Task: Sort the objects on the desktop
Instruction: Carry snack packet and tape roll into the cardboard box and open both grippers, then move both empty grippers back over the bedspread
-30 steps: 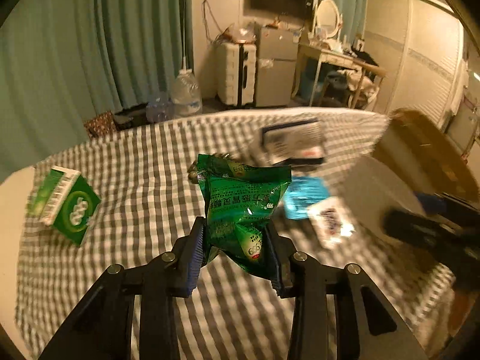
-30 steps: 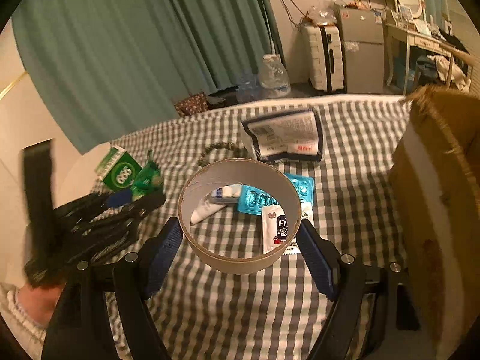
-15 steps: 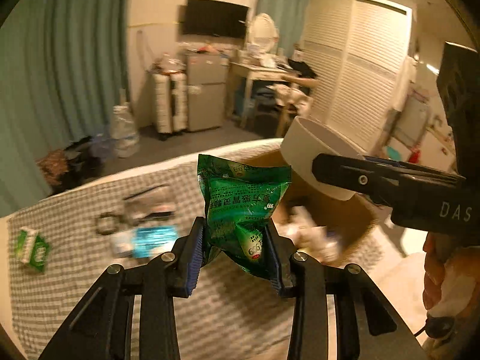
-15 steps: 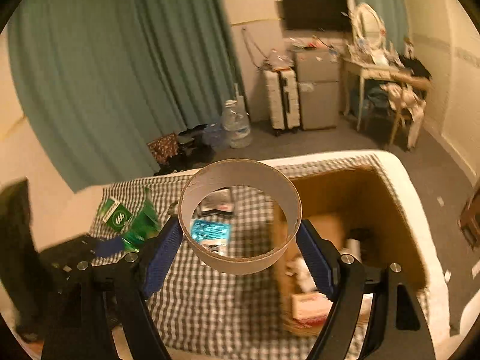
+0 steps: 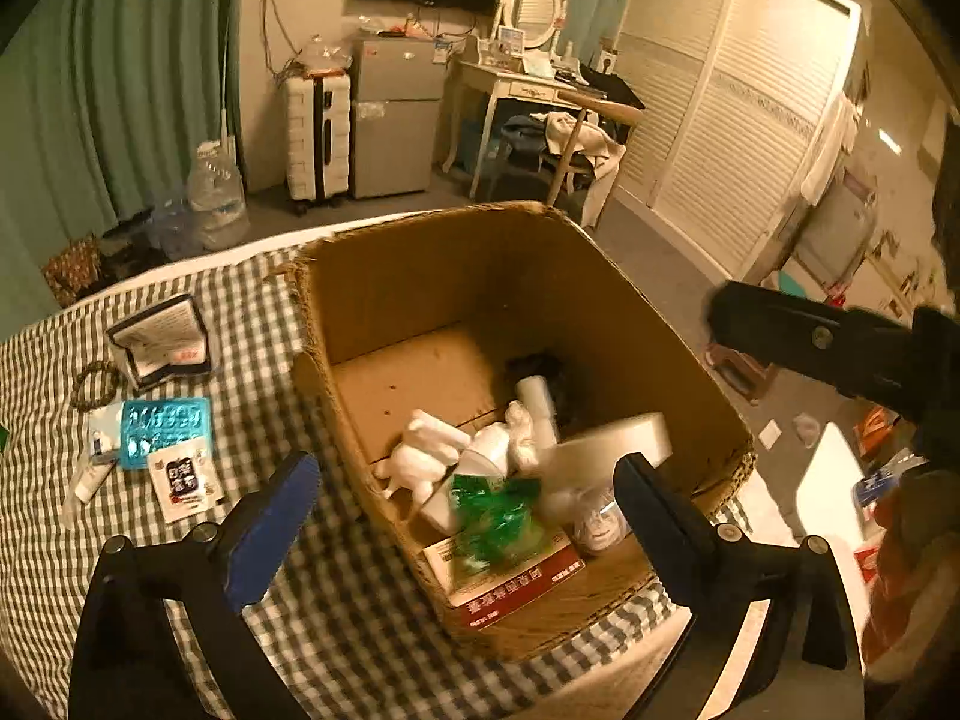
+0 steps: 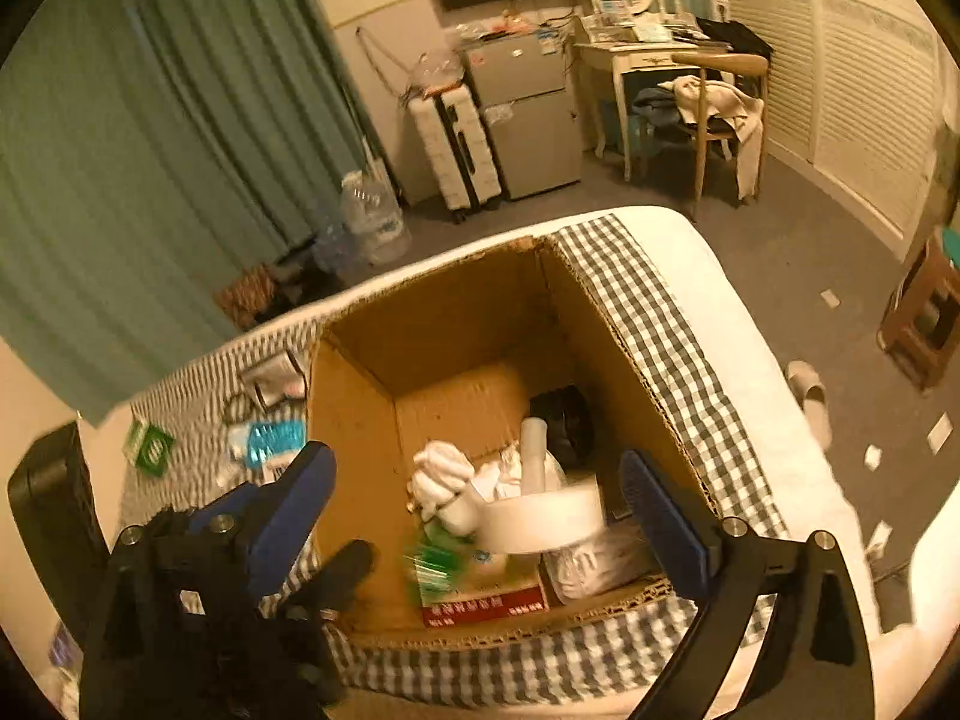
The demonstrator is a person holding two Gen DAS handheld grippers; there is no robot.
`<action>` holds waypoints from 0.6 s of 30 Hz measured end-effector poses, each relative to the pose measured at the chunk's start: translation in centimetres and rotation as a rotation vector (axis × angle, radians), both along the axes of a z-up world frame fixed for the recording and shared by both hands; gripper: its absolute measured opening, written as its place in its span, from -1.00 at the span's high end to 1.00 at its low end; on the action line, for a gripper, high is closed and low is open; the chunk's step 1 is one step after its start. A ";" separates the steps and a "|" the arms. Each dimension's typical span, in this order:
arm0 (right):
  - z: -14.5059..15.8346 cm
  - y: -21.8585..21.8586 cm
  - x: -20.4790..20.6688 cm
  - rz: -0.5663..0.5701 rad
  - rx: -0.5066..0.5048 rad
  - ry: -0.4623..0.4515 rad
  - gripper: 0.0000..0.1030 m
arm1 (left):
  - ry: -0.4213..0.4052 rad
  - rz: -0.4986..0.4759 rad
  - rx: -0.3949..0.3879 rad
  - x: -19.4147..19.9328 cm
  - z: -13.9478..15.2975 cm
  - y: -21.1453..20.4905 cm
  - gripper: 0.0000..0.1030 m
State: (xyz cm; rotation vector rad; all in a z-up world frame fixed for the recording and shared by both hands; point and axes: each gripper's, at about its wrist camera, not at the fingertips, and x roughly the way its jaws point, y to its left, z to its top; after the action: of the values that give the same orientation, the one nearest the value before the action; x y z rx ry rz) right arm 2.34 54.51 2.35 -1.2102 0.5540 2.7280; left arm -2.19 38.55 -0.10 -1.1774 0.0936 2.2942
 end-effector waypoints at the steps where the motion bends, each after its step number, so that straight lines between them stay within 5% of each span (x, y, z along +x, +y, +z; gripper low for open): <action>1: 0.0 -0.3 0.4 0.002 -0.010 0.005 -0.87 | -0.013 0.015 -0.004 -0.3 0.3 -0.9 -0.96; 5: 0.8 -2.5 1.2 -0.004 0.002 0.042 -0.87 | 0.045 0.124 0.034 -1.2 3.7 -8.3 -0.96; 12: 2.9 -10.6 2.6 0.126 0.032 0.137 -0.87 | 0.194 0.308 -0.098 -0.4 8.8 -21.9 -1.00; 18: 1.7 -20.2 1.5 0.283 0.074 0.108 -0.87 | 0.262 0.445 -0.175 2.3 6.4 -30.4 -1.00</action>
State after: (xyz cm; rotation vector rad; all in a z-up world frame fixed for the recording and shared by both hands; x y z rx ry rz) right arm 3.85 34.27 4.01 -1.2131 0.3085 3.0317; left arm 0.13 8.11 6.31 -1.0535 0.1442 2.8780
